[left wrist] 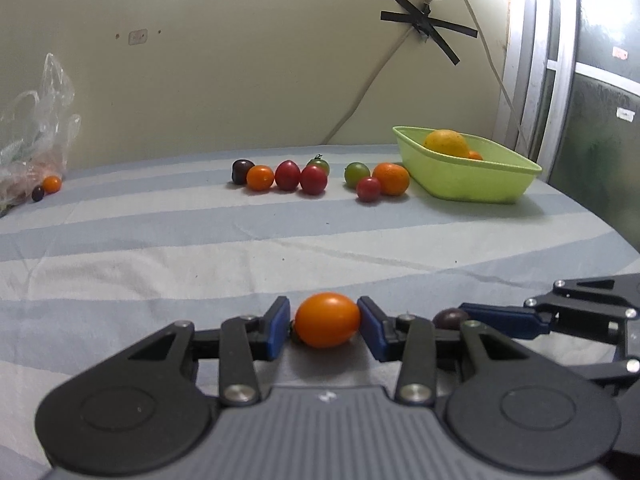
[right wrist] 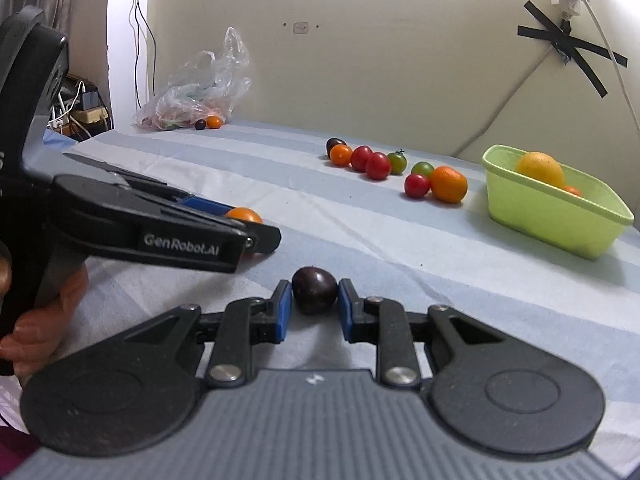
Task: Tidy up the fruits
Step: 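Grasp an orange cherry tomato with the left gripper while the right gripper grasps a dark purple tomato, then carry both tomatoes over the green basket and open both grippers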
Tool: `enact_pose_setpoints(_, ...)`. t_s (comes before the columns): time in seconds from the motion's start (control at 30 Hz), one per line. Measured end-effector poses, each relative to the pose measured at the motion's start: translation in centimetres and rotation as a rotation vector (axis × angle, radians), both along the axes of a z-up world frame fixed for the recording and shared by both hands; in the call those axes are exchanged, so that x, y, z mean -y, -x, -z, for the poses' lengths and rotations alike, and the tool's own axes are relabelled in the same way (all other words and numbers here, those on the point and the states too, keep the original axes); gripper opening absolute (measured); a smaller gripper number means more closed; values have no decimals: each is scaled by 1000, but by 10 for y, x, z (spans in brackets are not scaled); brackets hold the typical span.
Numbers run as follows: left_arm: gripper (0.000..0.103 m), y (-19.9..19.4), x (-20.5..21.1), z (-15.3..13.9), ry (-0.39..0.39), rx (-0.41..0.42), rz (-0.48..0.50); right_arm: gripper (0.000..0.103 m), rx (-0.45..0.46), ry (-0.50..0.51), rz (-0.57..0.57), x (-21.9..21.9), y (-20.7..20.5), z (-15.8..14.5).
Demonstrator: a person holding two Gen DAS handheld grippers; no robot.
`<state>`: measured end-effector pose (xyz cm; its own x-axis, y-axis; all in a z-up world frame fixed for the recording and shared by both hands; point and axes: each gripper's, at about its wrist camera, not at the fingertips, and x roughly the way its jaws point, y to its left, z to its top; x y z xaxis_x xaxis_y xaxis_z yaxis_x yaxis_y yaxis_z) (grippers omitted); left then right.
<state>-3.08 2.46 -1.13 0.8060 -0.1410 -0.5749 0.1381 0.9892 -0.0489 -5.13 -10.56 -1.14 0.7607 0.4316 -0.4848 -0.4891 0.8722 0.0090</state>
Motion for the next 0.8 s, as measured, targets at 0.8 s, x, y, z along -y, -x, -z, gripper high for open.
enact_pose_setpoints(0.8, 47, 7, -6, -2, 25, -14, 8, 33, -22, -52, -15, 5, 1, 2)
